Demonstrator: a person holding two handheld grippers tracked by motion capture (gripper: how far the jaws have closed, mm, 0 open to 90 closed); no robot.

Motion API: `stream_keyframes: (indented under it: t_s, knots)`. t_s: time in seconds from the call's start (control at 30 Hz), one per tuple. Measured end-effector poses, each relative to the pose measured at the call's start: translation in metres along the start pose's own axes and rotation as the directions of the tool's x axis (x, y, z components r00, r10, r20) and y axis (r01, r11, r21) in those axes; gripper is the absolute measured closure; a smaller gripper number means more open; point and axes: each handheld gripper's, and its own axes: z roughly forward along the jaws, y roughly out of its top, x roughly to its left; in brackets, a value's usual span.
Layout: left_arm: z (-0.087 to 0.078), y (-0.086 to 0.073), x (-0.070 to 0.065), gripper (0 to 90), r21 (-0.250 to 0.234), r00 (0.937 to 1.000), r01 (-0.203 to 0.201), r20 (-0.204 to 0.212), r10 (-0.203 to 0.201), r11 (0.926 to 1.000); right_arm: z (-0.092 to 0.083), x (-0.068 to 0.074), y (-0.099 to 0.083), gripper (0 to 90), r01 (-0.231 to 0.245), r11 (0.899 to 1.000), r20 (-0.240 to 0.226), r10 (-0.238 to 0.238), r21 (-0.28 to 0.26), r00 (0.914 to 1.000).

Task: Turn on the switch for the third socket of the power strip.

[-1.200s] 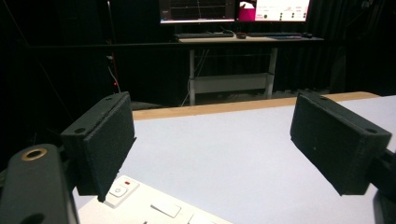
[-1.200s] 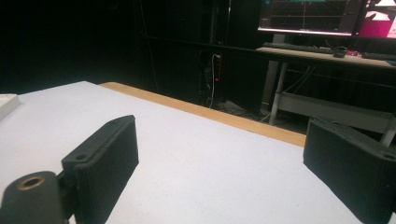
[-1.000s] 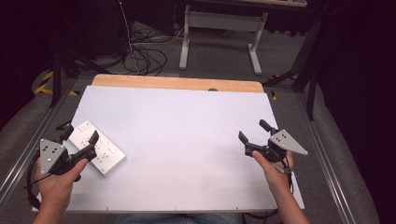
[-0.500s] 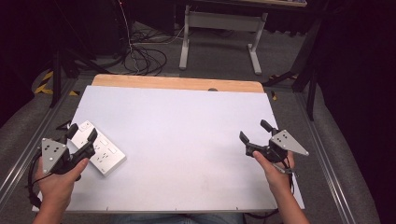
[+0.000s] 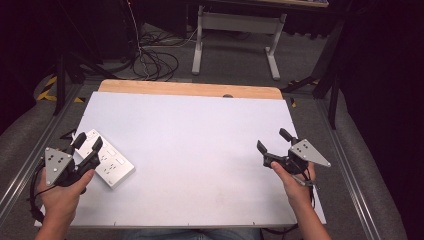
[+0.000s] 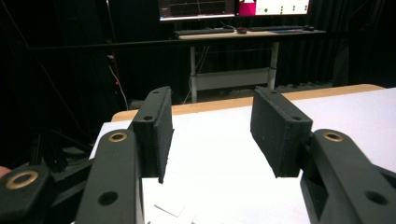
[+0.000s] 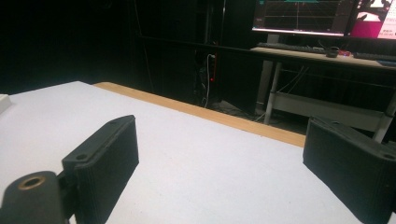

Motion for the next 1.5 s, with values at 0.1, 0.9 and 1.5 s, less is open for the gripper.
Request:
stream_keyframes:
  t_s: [0.1,0.9,1.5]
  knots:
    - [0.0000,-0.0001,0.0001,52.0,0.001,1.0000,0.000,0.003,0.000,1.0000,0.0000,0.0000,-0.0001,10.8,-0.001,1.000,0.000,0.001,0.000,1.0000]
    - [0.0001,-0.0006,0.0035,67.0,0.002,0.9999,-0.012,-0.007,0.012,0.9999,0.0001,-0.0001,-0.0004,11.4,0.001,1.000,-0.002,-0.001,0.001,1.0000]
    - [0.0006,-0.0002,0.0047,84.0,0.021,0.9995,-0.031,0.006,0.031,0.9993,0.0009,0.0007,-0.0003,11.6,0.001,1.000,0.003,-0.001,0.003,1.0000]
